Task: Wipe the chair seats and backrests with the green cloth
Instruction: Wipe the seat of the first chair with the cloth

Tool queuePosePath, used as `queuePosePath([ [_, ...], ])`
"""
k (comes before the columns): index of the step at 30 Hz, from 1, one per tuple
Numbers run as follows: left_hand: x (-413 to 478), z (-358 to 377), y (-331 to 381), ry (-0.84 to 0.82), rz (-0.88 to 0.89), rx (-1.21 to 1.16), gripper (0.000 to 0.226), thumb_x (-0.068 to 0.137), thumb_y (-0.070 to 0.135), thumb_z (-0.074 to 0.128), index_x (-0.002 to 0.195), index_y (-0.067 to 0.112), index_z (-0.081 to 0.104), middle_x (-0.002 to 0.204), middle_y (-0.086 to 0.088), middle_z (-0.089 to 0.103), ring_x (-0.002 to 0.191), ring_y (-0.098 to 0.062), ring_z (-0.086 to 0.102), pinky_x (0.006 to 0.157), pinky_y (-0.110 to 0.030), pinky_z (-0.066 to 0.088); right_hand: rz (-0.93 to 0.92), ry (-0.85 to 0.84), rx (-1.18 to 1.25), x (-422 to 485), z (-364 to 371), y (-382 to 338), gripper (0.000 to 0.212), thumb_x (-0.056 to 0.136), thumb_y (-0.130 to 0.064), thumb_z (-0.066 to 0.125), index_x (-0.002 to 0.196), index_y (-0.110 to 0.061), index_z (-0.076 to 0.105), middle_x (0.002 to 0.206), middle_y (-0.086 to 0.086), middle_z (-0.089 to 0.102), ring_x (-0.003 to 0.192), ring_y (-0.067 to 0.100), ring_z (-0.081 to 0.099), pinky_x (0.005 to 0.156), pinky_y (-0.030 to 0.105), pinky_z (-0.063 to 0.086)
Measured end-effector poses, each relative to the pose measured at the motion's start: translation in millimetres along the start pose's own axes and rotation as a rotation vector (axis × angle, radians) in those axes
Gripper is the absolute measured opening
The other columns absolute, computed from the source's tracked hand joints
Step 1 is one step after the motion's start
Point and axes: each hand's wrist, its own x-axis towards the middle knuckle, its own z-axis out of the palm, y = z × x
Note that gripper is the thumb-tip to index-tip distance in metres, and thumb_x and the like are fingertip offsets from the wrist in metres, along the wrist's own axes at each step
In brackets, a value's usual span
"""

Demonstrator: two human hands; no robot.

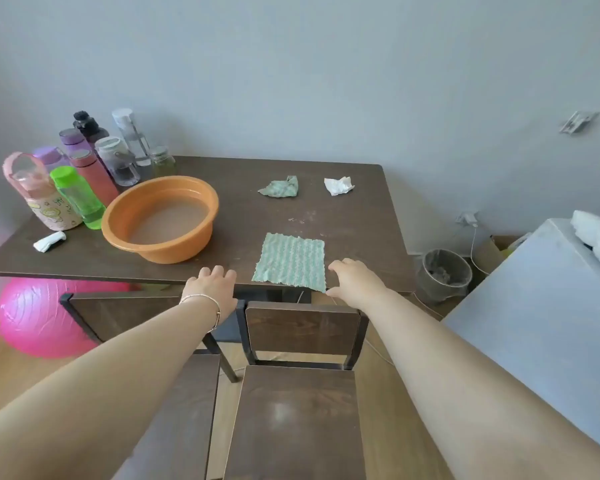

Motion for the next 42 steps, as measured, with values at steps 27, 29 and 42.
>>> queuePosePath([
  [27, 236, 89, 16, -0.039, 0.268, -0.118, 0.032, 0.096, 0.036, 0.051, 0.126, 0.024, 0.054, 0.122, 0.000, 0.052, 0.114, -0.024, 0.043, 0.091, -0.039, 0.041, 0.106, -0.037, 0.069, 197, 96, 37, 0.025, 0.093, -0.026, 0.064, 0.116, -0.017, 0.062, 0.114, 0.007, 0.061, 0.105, 0.023, 0.053, 0.087, 0.041, 0.051],
  [29, 238, 89, 16, -0.047, 0.258, -0.142, 0.030, 0.096, 0.035, 0.053, 0.123, 0.023, 0.057, 0.120, 0.000, 0.055, 0.115, -0.024, 0.044, 0.092, -0.038, 0.040, 0.120, -0.031, 0.073, 197, 98, 37, 0.016, 0.094, -0.025, 0.063, 0.109, -0.020, 0.063, 0.108, 0.007, 0.061, 0.099, 0.023, 0.055, 0.084, 0.040, 0.052],
  [42, 206, 77, 3, 0.019, 0.242, -0.209, 0.021, 0.096, 0.028, 0.049, 0.112, 0.020, 0.061, 0.113, -0.005, 0.056, 0.108, -0.028, 0.048, 0.088, -0.040, 0.045, 0.136, 0.024, 0.010, 164, 81, 29, 0.019, 0.093, -0.003, 0.050, 0.089, -0.013, 0.066, 0.101, 0.004, 0.059, 0.104, 0.026, 0.044, 0.082, 0.044, 0.050],
])
